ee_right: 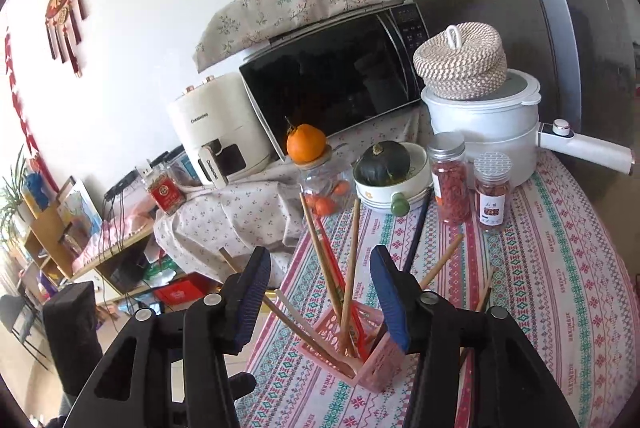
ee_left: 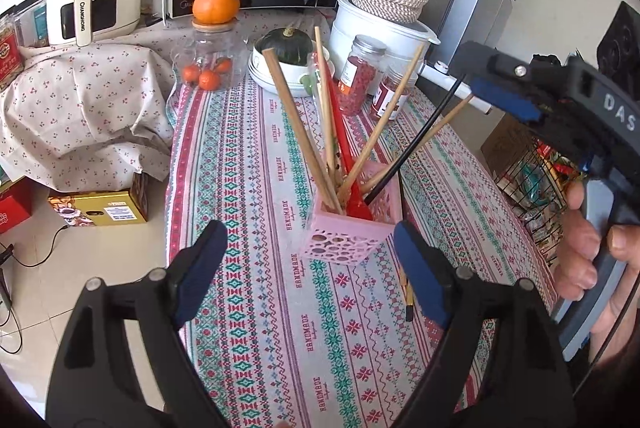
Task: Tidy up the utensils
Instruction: 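Open both tools over the pink basket to drop the chopsticks in, then reach the right tool to a loose wooden chopstick and grasp it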
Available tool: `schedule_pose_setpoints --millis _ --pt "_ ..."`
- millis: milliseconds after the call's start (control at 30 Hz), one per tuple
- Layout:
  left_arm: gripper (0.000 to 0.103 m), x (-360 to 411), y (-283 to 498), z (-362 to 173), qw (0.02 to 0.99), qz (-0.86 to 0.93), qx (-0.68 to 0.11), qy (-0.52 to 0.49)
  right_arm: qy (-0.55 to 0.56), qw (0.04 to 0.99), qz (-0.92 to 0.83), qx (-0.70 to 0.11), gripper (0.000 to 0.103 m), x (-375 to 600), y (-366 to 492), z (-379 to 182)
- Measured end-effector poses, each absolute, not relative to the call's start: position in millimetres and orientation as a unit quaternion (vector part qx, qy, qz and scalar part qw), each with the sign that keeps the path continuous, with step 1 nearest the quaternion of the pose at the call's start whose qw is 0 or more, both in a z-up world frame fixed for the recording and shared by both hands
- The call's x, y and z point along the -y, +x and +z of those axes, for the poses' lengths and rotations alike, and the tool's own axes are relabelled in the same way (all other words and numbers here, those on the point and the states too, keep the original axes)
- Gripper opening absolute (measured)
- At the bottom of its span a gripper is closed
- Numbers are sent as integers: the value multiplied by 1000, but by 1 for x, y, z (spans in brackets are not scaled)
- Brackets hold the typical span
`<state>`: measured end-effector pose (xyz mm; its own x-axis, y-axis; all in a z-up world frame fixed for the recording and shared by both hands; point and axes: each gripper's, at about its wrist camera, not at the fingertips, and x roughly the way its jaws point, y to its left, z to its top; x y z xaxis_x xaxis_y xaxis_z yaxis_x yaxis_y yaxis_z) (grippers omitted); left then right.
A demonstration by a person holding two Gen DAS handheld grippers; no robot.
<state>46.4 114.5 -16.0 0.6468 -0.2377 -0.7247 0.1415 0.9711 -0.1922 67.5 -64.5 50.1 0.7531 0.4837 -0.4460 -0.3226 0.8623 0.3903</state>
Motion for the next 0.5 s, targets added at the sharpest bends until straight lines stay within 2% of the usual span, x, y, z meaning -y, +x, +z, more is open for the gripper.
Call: schedule_pose_setpoints --millis 167,500 --pt "99 -102 45 -19 902 -112 -414 -46 149 935 197 -255 71 99 42 61" --pt "103 -76 42 -37 893 -121 -433 -12 127 939 129 -292 84 165 22 36"
